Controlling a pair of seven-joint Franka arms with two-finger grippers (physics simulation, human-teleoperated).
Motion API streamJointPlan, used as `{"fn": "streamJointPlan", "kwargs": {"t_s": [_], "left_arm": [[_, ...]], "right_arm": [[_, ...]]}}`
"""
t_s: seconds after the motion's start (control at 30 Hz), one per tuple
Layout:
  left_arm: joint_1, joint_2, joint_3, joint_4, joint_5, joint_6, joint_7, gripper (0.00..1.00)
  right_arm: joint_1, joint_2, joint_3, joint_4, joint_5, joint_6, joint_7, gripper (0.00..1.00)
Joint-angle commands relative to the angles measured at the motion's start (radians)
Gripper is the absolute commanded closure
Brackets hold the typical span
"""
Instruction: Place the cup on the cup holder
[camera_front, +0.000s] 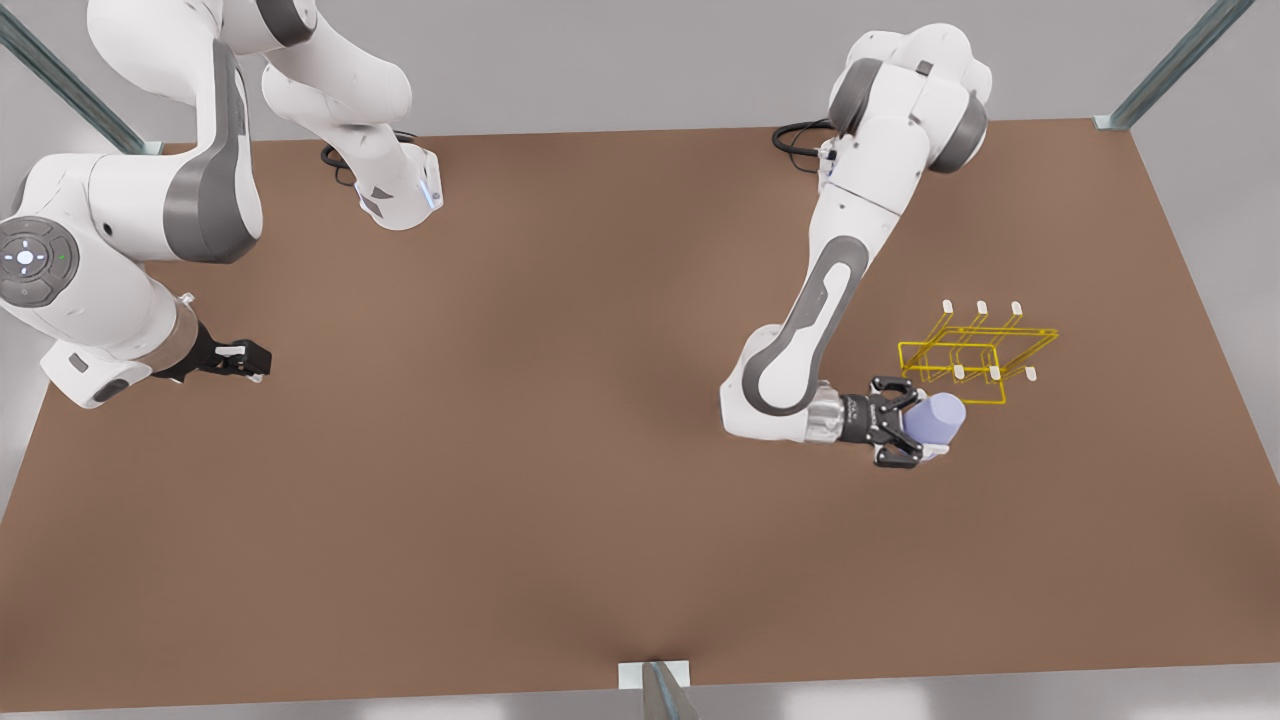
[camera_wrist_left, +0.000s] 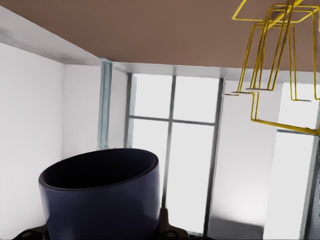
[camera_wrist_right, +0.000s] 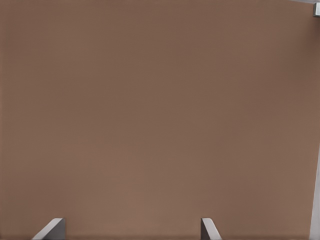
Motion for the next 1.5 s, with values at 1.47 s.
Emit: {"fn": "streamJointPlan", "kwargs": {"t_s": [1.47], "left_arm": [[0.123,-0.052,0.032,-0.252,-0.161,-0.037,-0.107,0.22]], "right_arm": [[0.000,0.000,0.001,0.000,0.000,0.000,0.000,0.00]]}}
